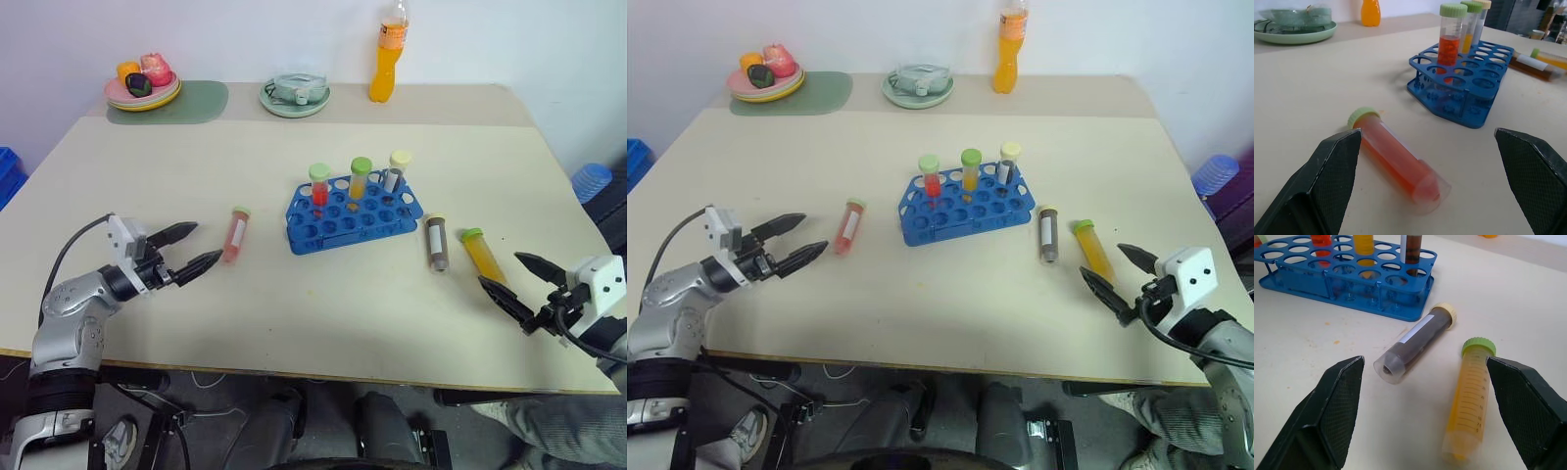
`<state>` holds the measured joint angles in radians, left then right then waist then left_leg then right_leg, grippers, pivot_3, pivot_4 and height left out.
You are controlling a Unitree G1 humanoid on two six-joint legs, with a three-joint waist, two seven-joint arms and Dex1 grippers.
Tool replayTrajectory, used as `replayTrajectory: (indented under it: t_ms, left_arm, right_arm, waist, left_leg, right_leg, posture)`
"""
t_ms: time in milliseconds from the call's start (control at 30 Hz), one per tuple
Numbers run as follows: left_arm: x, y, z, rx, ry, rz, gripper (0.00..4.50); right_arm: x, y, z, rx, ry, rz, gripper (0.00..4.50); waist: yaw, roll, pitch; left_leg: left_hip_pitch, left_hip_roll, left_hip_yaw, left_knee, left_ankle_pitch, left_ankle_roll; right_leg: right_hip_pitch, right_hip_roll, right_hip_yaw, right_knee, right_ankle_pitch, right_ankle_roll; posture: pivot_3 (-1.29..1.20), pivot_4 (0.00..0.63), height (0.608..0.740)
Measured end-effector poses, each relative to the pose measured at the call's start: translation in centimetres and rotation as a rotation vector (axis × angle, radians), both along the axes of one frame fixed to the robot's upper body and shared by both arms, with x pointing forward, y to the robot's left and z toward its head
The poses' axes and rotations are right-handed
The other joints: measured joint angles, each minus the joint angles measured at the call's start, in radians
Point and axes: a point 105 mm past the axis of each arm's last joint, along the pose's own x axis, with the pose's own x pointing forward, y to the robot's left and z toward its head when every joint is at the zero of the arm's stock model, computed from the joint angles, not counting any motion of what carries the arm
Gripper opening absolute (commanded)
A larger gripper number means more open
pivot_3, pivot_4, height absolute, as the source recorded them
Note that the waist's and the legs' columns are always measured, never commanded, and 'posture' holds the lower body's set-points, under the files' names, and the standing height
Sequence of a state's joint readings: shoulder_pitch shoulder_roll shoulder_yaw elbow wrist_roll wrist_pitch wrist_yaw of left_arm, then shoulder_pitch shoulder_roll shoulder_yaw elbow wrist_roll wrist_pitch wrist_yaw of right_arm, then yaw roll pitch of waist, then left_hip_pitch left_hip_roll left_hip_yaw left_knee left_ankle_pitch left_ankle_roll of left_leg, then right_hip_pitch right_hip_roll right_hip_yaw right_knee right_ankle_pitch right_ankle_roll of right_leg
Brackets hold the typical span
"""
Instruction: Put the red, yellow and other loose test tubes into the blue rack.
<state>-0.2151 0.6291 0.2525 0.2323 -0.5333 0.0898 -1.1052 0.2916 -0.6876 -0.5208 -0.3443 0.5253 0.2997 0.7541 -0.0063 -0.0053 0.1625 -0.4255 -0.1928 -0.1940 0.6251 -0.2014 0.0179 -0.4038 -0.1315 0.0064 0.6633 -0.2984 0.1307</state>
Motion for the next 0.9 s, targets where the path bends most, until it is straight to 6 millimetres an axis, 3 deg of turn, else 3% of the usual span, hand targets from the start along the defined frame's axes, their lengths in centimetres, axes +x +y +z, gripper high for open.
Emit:
replayTrajectory:
  t_ms: [367, 667, 767, 900]
  left_arm:
    - [-0.1, 0.0, 0.0, -0.012, 0.012, -0.036, 4.44]
    - [-0.3, -1.0, 1.2, -0.058, -0.01, -0.152, 4.44]
    - [-0.9, -1.7, 1.3, -0.055, 0.006, -0.239, 4.44]
    - [-1.5, -2.8, 1.3, -0.026, 0.013, -0.35, 4.44]
  right_arm:
    - [0.0, 0.0, 0.0, 0.001, -0.003, 0.0, 4.1]
    - [0.4, -0.2, -0.2, 0.036, 0.038, -0.025, 4.1]
    - [1.1, -1.2, -0.4, 0.009, 0.128, -0.118, 4.1]
    - [2.9, -2.1, 0.8, -0.031, 0.22, -0.223, 4.1]
  waist:
    - [0.0, 0.0, 0.0]
    - [-0.001, 0.0, 0.0]
    - [-0.003, 0.0, 0.0]
    - [-0.005, 0.001, 0.0]
  left_leg:
    - [0.0, 0.0, 0.0, 0.0, 0.0, 0.0]
    - [0.0, 0.0, 0.0, 0.0, 0.0, 0.0]
    - [0.0, 0.0, 0.002, 0.0, 0.0, 0.0]
    - [0.0, 0.001, 0.004, -0.001, 0.0, 0.0]
  right_leg:
    - [0.0, 0.0, 0.0, 0.0, 0.0, 0.0]
    - [-0.001, 0.0, 0.0, 0.0, 0.0, 0.0]
    - [-0.002, 0.0, 0.002, 0.0, 0.0, 0.0]
    - [-0.002, 0.0, 0.004, 0.0, 0.0, -0.001]
  posture:
    - [0.0, 0.15, 0.74]
    - [0.0, 0.15, 0.74]
    - [0.0, 0.15, 0.74]
    - [0.0, 0.15, 0.74]
